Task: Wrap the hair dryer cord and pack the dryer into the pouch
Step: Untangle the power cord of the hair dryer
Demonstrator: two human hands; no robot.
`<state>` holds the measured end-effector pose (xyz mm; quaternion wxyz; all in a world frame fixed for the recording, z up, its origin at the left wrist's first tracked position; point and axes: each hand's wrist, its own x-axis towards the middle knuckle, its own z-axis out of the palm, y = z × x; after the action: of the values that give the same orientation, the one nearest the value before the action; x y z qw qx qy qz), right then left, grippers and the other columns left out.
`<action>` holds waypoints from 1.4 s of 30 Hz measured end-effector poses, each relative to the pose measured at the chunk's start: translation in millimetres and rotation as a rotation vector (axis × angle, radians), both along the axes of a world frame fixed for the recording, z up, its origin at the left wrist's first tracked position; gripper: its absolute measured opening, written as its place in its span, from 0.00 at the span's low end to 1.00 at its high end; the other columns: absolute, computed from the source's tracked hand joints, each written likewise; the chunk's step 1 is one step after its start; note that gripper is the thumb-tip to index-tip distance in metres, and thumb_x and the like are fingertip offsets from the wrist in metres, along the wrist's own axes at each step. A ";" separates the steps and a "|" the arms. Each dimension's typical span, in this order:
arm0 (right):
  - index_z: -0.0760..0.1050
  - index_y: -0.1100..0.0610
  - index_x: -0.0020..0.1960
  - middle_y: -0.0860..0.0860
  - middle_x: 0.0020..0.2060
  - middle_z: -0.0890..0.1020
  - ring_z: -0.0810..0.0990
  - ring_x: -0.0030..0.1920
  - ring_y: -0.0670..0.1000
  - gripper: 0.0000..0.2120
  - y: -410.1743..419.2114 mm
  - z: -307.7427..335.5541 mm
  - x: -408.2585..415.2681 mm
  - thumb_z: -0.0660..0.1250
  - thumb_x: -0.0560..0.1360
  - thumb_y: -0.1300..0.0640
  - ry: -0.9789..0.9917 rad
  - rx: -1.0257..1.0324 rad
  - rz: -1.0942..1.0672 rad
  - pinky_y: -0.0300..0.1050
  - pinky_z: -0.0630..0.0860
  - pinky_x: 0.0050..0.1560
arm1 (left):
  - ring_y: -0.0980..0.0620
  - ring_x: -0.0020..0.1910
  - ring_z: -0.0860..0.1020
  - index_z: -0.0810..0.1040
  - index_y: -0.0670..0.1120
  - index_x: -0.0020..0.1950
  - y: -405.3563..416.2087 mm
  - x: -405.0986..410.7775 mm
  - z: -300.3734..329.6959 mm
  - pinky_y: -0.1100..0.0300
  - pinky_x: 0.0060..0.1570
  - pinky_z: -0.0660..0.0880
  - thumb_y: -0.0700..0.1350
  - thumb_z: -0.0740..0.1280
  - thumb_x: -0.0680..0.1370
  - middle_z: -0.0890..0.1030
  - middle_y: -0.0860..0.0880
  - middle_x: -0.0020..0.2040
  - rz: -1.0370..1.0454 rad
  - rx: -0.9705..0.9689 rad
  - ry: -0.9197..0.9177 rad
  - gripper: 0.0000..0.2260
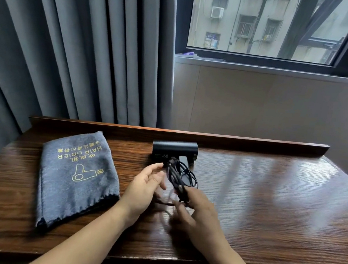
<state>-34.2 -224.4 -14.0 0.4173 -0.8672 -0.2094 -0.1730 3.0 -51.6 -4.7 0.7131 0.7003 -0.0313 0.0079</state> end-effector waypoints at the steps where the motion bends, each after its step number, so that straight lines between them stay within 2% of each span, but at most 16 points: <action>1: 0.73 0.40 0.54 0.34 0.47 0.77 0.76 0.52 0.41 0.13 -1.5 1.2 0.2 0.66 0.76 0.57 0.039 0.070 -0.007 0.35 0.72 0.51 | 0.54 0.34 0.78 0.74 0.49 0.68 2.8 0.9 -2.7 0.51 0.47 0.76 0.45 0.63 0.82 0.82 0.50 0.40 -0.010 0.057 -0.003 0.14; 4: 0.74 0.39 0.56 0.40 0.49 0.78 0.78 0.52 0.46 0.16 -3.5 3.4 1.4 0.62 0.76 0.60 0.069 0.237 -0.038 0.37 0.73 0.52 | 0.54 0.28 0.74 0.72 0.48 0.67 5.8 -2.8 -1.9 0.59 0.34 0.74 0.43 0.63 0.82 0.80 0.48 0.38 -0.072 0.081 0.089 0.13; 6: 0.72 0.34 0.58 0.41 0.52 0.78 0.77 0.55 0.48 0.23 -3.0 2.3 2.2 0.59 0.76 0.62 0.103 0.293 -0.018 0.43 0.74 0.57 | 0.50 0.26 0.75 0.71 0.49 0.67 4.1 -9.1 2.9 0.61 0.31 0.73 0.48 0.62 0.82 0.81 0.46 0.38 -0.138 0.035 0.131 0.14; 8: 0.70 0.32 0.60 0.40 0.55 0.77 0.76 0.59 0.50 0.29 -0.4 1.4 2.7 0.56 0.74 0.65 0.140 0.273 0.038 0.49 0.74 0.62 | 0.46 0.29 0.78 0.70 0.51 0.66 -1.1 -15.2 7.7 0.60 0.34 0.76 0.55 0.63 0.79 0.82 0.45 0.40 -0.195 0.031 0.128 0.17; 10: 0.68 0.36 0.66 0.38 0.61 0.74 0.73 0.66 0.47 0.30 2.9 3.2 1.5 0.56 0.73 0.64 0.152 0.174 0.077 0.43 0.69 0.67 | 0.42 0.38 0.82 0.73 0.52 0.65 -9.9 -20.7 11.7 0.54 0.40 0.80 0.57 0.66 0.77 0.84 0.45 0.46 -0.209 0.078 0.085 0.18; 12: 0.64 0.42 0.72 0.39 0.69 0.69 0.65 0.72 0.43 0.28 3.7 3.1 1.8 0.55 0.73 0.57 0.195 0.092 0.120 0.36 0.61 0.72 | 0.39 0.47 0.83 0.79 0.48 0.59 -15.3 -20.2 13.4 0.46 0.48 0.80 0.51 0.67 0.79 0.85 0.42 0.49 -0.146 0.062 0.072 0.12; 14: 0.61 0.40 0.73 0.38 0.72 0.62 0.61 0.74 0.39 0.28 3.6 2.0 1.5 0.55 0.73 0.53 0.223 0.054 0.122 0.34 0.60 0.72 | 0.38 0.45 0.83 0.80 0.43 0.56 -16.1 -16.9 13.9 0.45 0.46 0.80 0.45 0.66 0.80 0.85 0.37 0.50 -0.095 -0.071 0.160 0.08; 17: 0.66 0.39 0.67 0.37 0.65 0.66 0.74 0.59 0.39 0.27 -1.2 -1.8 -1.7 0.63 0.71 0.57 0.139 0.098 -0.056 0.39 0.78 0.53 | 0.43 0.44 0.83 0.77 0.38 0.56 -14.8 -15.9 15.2 0.52 0.43 0.80 0.41 0.64 0.81 0.85 0.37 0.49 -0.081 -0.202 0.209 0.08; 20: 0.68 0.44 0.55 0.43 0.49 0.75 0.78 0.44 0.42 0.20 -7.9 -1.0 -5.8 0.67 0.71 0.64 0.089 0.119 -0.277 0.40 0.76 0.39 | 0.45 0.43 0.83 0.75 0.35 0.57 -13.5 -16.8 14.4 0.60 0.38 0.80 0.38 0.62 0.82 0.84 0.35 0.48 -0.043 -0.221 0.193 0.08; 22: 0.68 0.43 0.49 0.48 0.41 0.79 0.79 0.32 0.45 0.17 -11.0 1.8 -6.2 0.67 0.75 0.65 0.195 0.252 -0.270 0.41 0.75 0.32 | 0.47 0.41 0.83 0.76 0.35 0.56 -9.4 -14.8 13.8 0.61 0.37 0.79 0.38 0.61 0.82 0.85 0.36 0.48 -0.026 -0.225 0.184 0.08; 24: 0.71 0.44 0.44 0.48 0.34 0.81 0.76 0.26 0.44 0.12 -13.1 7.1 -8.6 0.68 0.76 0.61 0.263 0.332 -0.226 0.41 0.71 0.28 | 0.49 0.41 0.84 0.76 0.37 0.56 -4.3 -12.6 13.4 0.60 0.38 0.79 0.38 0.61 0.82 0.85 0.40 0.45 -0.034 -0.199 0.162 0.07; 29: 0.79 0.48 0.45 0.41 0.36 0.81 0.77 0.35 0.42 0.03 -9.0 27.5 -17.5 0.70 0.75 0.49 0.038 0.181 -0.088 0.31 0.69 0.35 | 0.42 0.47 0.83 0.75 0.39 0.57 -5.1 -13.4 10.4 0.42 0.54 0.77 0.42 0.62 0.82 0.86 0.39 0.48 -0.083 -0.113 0.153 0.08; 32: 0.80 0.47 0.51 0.38 0.47 0.80 0.80 0.46 0.42 0.07 -5.2 36.8 -16.2 0.64 0.79 0.48 -0.063 0.011 0.011 0.38 0.76 0.43 | 0.44 0.47 0.84 0.76 0.39 0.58 -7.9 -14.8 9.7 0.46 0.51 0.80 0.42 0.63 0.82 0.85 0.38 0.50 -0.112 -0.138 0.150 0.08; 36: 0.79 0.46 0.53 0.38 0.56 0.79 0.79 0.52 0.40 0.12 -2.1 41.0 -10.8 0.57 0.81 0.46 -0.006 -0.181 -0.004 0.40 0.77 0.49 | 0.47 0.42 0.82 0.76 0.37 0.59 -6.5 -14.7 8.2 0.55 0.44 0.81 0.38 0.62 0.82 0.84 0.37 0.50 -0.077 -0.192 0.185 0.09; 40: 0.80 0.49 0.48 0.39 0.55 0.81 0.81 0.49 0.44 0.14 -4.4 36.4 -4.5 0.57 0.80 0.45 -0.030 -0.424 -0.149 0.43 0.76 0.45 | 0.48 0.40 0.84 0.77 0.39 0.59 -0.7 -15.2 10.6 0.55 0.40 0.82 0.39 0.59 0.83 0.85 0.40 0.48 -0.085 -0.324 0.244 0.10; 42: 0.80 0.49 0.47 0.41 0.51 0.81 0.81 0.47 0.46 0.15 -5.7 31.9 -3.0 0.57 0.80 0.45 -0.021 -0.473 -0.197 0.43 0.75 0.43 | 0.47 0.43 0.84 0.76 0.39 0.59 0.4 -16.0 14.4 0.52 0.43 0.82 0.38 0.56 0.84 0.85 0.40 0.48 -0.104 -0.404 0.244 0.11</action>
<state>-37.2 -230.1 17.9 0.1817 -0.9552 -0.1626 -0.1680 -13.0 -51.2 9.7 0.8367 0.5366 0.0213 -0.1076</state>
